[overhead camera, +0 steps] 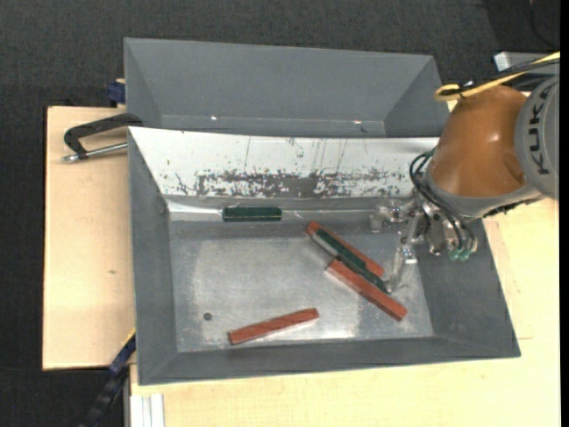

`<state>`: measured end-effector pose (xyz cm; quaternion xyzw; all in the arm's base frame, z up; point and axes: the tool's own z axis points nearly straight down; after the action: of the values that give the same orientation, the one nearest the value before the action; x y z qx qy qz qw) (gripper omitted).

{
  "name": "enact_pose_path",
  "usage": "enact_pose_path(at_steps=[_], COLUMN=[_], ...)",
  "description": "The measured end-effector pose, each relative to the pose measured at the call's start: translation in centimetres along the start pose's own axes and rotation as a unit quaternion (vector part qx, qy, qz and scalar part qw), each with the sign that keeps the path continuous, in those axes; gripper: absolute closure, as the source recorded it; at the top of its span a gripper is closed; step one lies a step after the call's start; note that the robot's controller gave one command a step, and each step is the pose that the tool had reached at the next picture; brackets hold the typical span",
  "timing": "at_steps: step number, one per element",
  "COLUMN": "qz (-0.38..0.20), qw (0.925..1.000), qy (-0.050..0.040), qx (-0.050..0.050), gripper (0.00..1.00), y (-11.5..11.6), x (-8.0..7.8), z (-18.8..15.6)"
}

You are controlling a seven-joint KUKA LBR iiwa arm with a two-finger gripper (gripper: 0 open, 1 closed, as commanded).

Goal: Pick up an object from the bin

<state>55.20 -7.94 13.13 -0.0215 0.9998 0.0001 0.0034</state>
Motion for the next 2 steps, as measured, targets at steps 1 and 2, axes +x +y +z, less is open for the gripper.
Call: enact_pose_path(at_steps=[1, 2], qz=[0.045, 0.109], qw=[0.9990, 0.9940], qy=[0.0026, -0.0001], qx=[0.000, 0.000], gripper=[0.00, 1.00], y=[0.7, -0.7], x=[1.7, -0.4], z=[3.7, 5.7])
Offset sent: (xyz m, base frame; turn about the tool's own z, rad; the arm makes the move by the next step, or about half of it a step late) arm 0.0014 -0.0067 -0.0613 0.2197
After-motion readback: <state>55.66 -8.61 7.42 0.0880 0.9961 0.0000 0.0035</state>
